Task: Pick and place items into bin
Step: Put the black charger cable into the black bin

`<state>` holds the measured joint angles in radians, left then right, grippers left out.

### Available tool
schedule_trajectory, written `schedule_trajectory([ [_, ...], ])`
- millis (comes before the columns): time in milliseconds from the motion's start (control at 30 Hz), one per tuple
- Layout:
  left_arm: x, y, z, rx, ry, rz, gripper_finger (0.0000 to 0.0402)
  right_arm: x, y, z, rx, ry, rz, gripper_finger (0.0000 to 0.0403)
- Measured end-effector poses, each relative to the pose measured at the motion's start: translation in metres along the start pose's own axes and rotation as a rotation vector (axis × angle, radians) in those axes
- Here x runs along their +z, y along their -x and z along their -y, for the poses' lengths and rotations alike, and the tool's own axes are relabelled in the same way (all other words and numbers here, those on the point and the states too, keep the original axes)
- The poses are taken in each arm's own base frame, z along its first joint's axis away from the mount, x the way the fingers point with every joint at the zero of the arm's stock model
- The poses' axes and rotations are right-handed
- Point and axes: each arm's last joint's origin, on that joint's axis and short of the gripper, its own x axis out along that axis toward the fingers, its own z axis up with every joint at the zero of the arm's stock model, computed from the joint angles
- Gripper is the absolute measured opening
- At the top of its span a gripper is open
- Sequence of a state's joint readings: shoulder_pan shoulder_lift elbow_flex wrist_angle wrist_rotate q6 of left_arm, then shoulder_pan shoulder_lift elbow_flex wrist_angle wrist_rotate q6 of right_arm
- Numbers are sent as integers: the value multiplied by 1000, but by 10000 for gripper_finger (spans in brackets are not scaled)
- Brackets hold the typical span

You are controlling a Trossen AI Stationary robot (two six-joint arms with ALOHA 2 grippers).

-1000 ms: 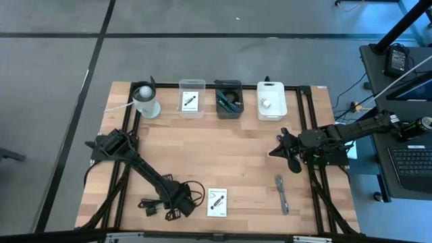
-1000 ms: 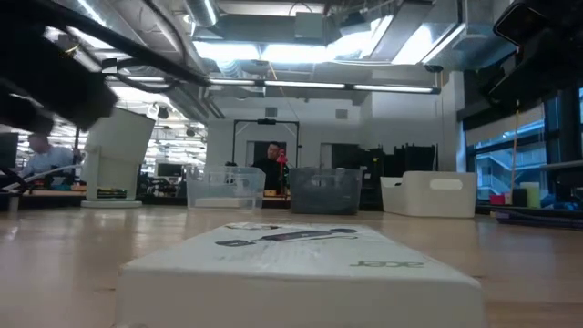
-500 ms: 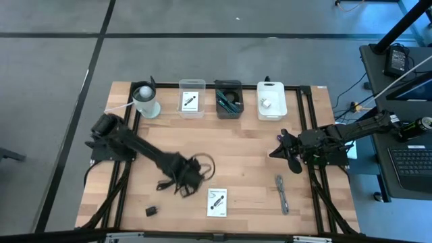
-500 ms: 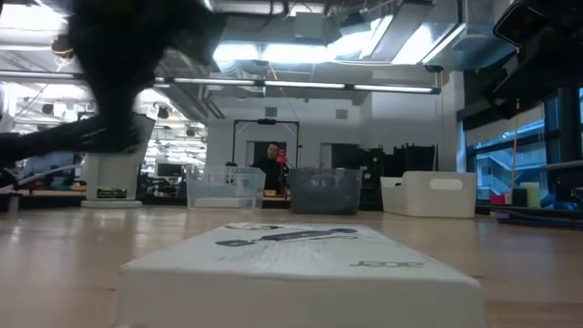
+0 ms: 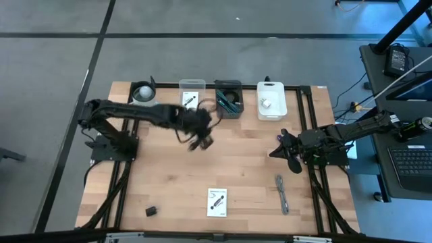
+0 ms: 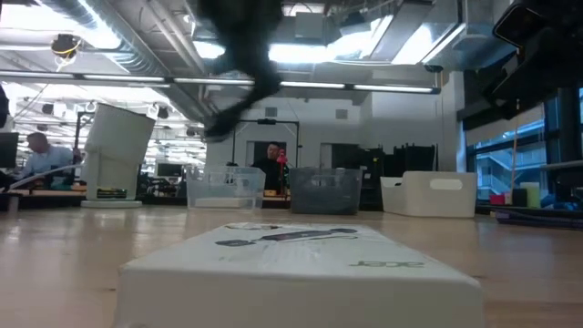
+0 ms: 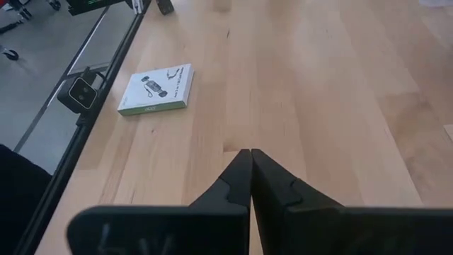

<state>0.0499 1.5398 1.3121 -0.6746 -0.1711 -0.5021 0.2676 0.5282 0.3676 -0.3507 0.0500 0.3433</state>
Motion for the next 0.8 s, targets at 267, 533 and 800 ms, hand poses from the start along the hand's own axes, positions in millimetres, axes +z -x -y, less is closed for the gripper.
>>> schedule_trajectory([
  [267, 80, 0, -65, -199, -5, 465, 39, 1, 0, 2, -62, -50, 26, 10],
  [533, 105, -10, -138, -280, 169, 551, 39, 4, 1, 6, -227, -53, 106, 10],
  [800, 120, -75, -173, -409, 315, 441, 39, 6, 2, 10, -344, -93, 167, 10],
])
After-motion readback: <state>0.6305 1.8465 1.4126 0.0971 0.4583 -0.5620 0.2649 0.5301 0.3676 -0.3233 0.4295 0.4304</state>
